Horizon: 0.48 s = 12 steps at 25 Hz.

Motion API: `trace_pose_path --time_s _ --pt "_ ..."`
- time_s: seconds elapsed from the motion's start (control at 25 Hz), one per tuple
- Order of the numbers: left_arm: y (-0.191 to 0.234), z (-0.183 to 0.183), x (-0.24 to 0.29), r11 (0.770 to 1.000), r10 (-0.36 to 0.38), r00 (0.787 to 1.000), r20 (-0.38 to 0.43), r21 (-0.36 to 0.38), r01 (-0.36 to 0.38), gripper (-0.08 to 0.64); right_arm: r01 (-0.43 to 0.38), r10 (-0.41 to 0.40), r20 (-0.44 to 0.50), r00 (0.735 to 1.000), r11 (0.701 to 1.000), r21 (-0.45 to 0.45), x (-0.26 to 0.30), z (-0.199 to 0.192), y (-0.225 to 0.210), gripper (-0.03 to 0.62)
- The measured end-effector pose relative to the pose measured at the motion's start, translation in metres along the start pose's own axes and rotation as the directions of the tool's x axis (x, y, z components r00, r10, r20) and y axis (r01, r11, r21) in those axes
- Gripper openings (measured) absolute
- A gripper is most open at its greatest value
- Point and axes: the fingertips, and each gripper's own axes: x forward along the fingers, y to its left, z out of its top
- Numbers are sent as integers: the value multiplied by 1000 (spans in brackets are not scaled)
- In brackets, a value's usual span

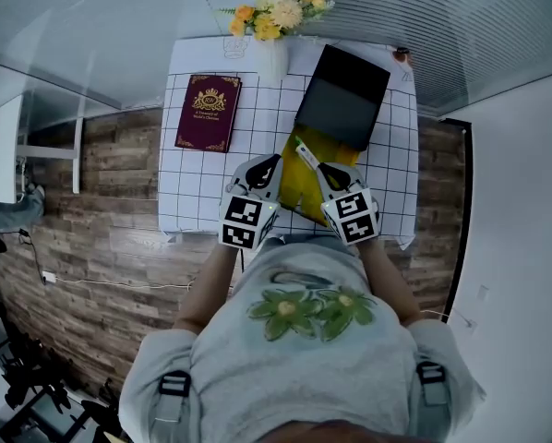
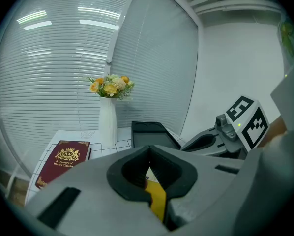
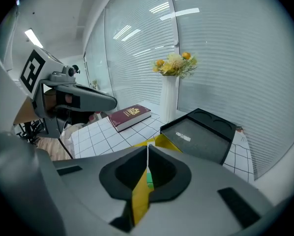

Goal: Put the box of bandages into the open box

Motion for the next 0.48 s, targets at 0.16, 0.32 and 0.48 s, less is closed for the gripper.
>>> trace_pose_path --time_s 0.16,0.32,0.48 --pt "-17 -4 -5 1000 -24 1000 1 14 24 8 -7 8 31 999 1000 -9 -12 4 9 6" --pt "-32 -12 -11 999 -41 999 -10 21 42 8 -8 10 61 998 1000 -21 -25 5 16 6" --pt "-45 -21 -20 998 -51 998 -24 30 52 8 -17 19 84 996 1000 -26 -38 6 24 6"
